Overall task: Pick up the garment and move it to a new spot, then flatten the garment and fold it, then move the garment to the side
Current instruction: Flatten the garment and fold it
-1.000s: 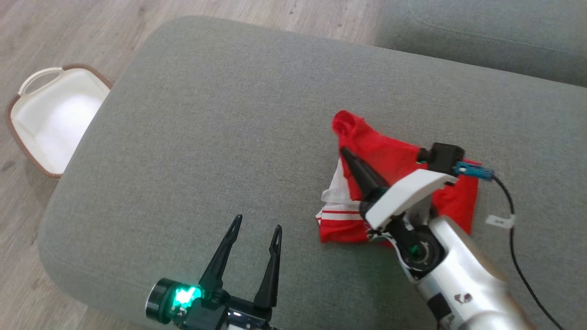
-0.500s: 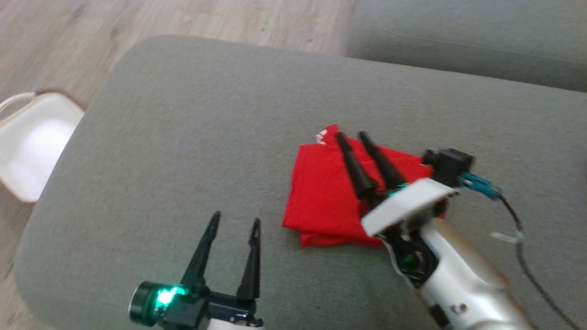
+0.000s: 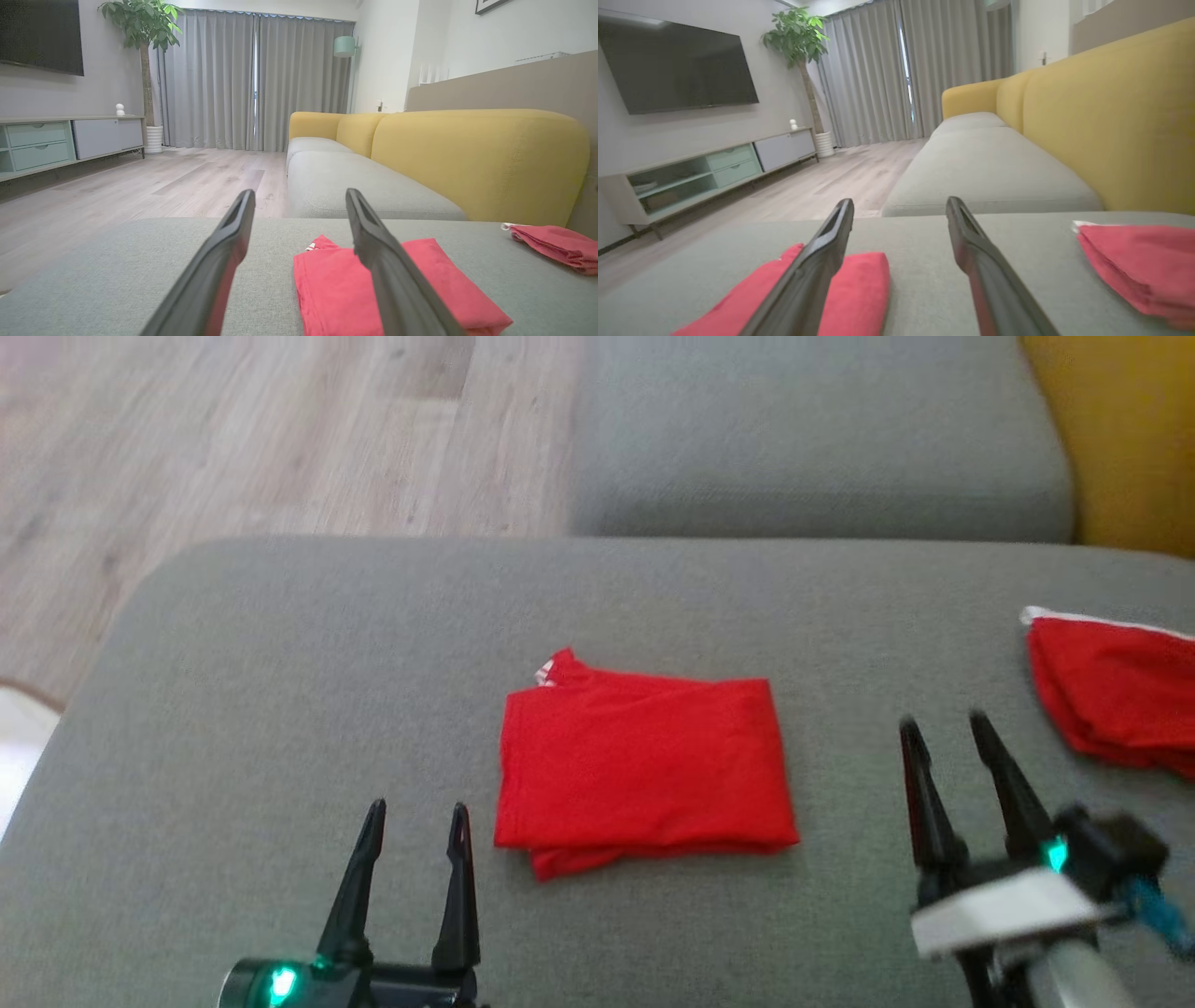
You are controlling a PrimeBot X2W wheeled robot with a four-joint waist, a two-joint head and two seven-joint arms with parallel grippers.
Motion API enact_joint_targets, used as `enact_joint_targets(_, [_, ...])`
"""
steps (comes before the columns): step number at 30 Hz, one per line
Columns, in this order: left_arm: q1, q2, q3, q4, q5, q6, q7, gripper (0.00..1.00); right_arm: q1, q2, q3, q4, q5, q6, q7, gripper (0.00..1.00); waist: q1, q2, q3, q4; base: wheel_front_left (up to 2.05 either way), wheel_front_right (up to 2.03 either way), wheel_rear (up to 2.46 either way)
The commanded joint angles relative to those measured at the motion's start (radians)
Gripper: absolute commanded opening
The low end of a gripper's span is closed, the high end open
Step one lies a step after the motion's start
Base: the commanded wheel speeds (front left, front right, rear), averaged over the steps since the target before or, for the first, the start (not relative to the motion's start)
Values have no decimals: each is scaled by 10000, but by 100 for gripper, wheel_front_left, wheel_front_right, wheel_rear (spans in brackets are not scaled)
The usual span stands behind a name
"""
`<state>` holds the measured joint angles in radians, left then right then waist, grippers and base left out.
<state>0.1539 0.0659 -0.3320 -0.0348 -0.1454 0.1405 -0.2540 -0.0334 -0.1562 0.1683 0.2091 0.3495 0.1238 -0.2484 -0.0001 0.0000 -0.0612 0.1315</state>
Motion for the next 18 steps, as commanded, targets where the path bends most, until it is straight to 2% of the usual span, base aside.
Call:
enact_joint_targets(1, [-105, -131, 353, -351, 11, -86, -78, 100, 299, 178, -134, -487, -486, 69, -131, 100, 1, 0, -311, -220, 0, 0, 0])
enact_joint_targets(10, [602, -127, 544, 18, 304, -493, -78, 100, 2330, 824, -960, -983, -1291, 69, -132, 100, 1, 0, -662, -291, 0, 0, 0])
enact_joint_targets(18, [687, -137, 852, 200, 388, -646, -78, 100, 2592, 989, -818, -1066, -1313, 69, -133, 100, 1, 0, -678, -394, 0, 0, 0])
